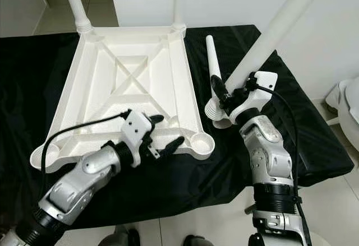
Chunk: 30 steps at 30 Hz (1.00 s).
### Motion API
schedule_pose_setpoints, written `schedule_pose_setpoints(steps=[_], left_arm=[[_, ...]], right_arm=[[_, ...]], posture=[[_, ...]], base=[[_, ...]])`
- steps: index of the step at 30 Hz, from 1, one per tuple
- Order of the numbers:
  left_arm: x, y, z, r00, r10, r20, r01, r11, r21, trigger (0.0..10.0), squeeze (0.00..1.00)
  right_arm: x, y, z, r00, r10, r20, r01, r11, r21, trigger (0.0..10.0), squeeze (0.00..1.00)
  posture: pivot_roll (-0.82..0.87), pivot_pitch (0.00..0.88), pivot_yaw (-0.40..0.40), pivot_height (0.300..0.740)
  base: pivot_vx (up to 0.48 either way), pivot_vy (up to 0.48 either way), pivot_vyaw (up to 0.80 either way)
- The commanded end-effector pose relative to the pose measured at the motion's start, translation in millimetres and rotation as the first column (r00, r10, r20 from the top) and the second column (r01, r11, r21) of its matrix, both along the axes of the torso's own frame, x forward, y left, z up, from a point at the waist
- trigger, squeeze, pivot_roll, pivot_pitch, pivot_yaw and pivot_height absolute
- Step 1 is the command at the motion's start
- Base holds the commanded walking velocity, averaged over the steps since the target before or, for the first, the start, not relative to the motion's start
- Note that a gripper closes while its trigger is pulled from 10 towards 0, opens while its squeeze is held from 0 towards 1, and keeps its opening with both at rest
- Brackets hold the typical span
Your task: Building children table
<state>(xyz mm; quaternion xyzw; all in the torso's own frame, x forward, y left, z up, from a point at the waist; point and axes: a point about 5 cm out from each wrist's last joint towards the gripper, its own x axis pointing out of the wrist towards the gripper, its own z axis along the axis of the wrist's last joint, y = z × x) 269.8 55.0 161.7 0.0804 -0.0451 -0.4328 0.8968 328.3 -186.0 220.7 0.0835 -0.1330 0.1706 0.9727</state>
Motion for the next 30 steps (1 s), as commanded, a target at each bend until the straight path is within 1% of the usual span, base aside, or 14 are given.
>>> schedule_pose_setpoints(steps=[1,5,6,8,11,14,16,22,24,26,27,28,29,30], left_arm=[[-7.8,-3.8,-6,0.988,-0.156,-0.018,0.156,0.986,0.051,10.0,0.0],[-10.3,-3.0,-13,0.98,-0.2,-0.012,0.2,0.973,0.115,10.0,0.0],[-10.3,-3.0,-13,0.98,-0.2,-0.012,0.2,0.973,0.115,10.0,0.0],[-10.6,-3.6,-14,0.976,-0.216,0.002,0.213,0.966,0.149,10.0,0.0],[-10.5,-4.0,-14,0.975,-0.221,0.007,0.217,0.963,0.158,10.0,0.0],[-11.6,-5.9,-17,0.971,-0.236,-0.021,0.237,0.96,0.148,10.0,0.0],[-12.7,-7.9,-21,0.968,-0.251,-0.03,0.252,0.951,0.179,10.0,0.0],[-10.5,-9.1,-26,0.967,-0.251,-0.042,0.254,0.941,0.223,10.0,0.0],[-8.3,-8.6,-30,0.969,-0.243,-0.032,0.243,0.933,0.267,10.0,0.0],[-6.9,-7.4,-32,0.971,-0.235,-0.041,0.237,0.93,0.28,10.0,0.0],[-5.5,-6.2,-33,0.973,-0.229,-0.037,0.229,0.926,0.299,10.0,0.0],[-5.5,-6.2,-33,0.973,-0.229,-0.037,0.229,0.926,0.299,10.0,0.0],[-1.5,-3.8,-35,0.978,-0.208,-0.023,0.204,0.922,0.328,10.0,0.0],[-1.5,-3.8,-35,0.978,-0.208,-0.023,0.204,0.922,0.328,10.0,0.0]], right_arm=[[-2.8,-3.2,-1,1.0,-0.011,0.004,0.011,1.0,-0.022,10.0,0.0],[-3.0,-5.4,0,1.0,-0.017,0.004,0.017,0.999,-0.028,10.0,0.0],[-3.0,-5.4,0,1.0,-0.017,0.004,0.017,0.999,-0.028,10.0,0.0],[-2.7,-5.6,0,1.0,-0.017,0.002,0.017,0.999,-0.03,10.0,0.0],[-2.5,-5.7,0,1.0,-0.017,0.003,0.017,0.999,-0.031,10.0,0.0],[-2.8,-5.4,1,1.0,-0.013,0.005,0.013,1.0,-0.028,10.0,0.0],[-4.8,-2.6,3,1.0,0.009,0.015,-0.008,0.999,-0.035,10.0,0.0],[-7.0,0.7,5,0.999,0.034,0.024,-0.033,0.999,-0.037,10.0,0.0],[-7.9,1.0,5,0.999,0.037,0.027,-0.036,0.999,-0.038,10.0,0.0],[-8.1,0.6,5,0.999,0.036,0.028,-0.035,0.999,-0.039,10.0,0.0],[-8.4,0.2,6,0.999,0.036,0.028,-0.035,0.999,-0.04,10.0,0.0],[-8.4,0.2,6,0.999,0.036,0.028,-0.035,0.999,-0.04,10.0,0.0],[-8.8,-1.0,6,0.999,0.033,0.031,-0.031,0.999,-0.039,10.0,0.0],[-8.8,-1.0,6,0.999,0.033,0.031,-0.031,0.999,-0.039,10.0,0.0]], posture=[[-0.01,0.135,0.019,0.74],[-0.02,0.137,0.016,0.74],[-0.02,0.137,0.016,0.74],[-0.02,0.138,0.016,0.74],[-0.02,0.138,0.018,0.74],[-0.02,0.138,0.017,0.74],[-0.02,0.139,0.021,0.74],[-0.03,0.137,0.029,0.74],[-0.03,0.135,0.032,0.74],[-0.04,0.132,0.036,0.74],[-0.04,0.131,0.037,0.74],[-0.04,0.131,0.037,0.74],[-0.04,0.126,0.039,0.74],[-0.04,0.126,0.039,0.74]], base=[[0.0,0.0,0.0],[0.0,0.0,0.0],[0.0,0.0,0.0],[0.0,0.0,0.0],[0.0,0.0,0.0],[0.0,0.0,0.0],[0.0,0.0,0.0],[0.0,0.0,0.0],[0.0,0.0,0.0],[0.0,0.0,0.0],[0.0,0.0,0.0],[0.0,0.0,0.0],[0.0,0.0,0.0],[0.0,0.0,0.0]])
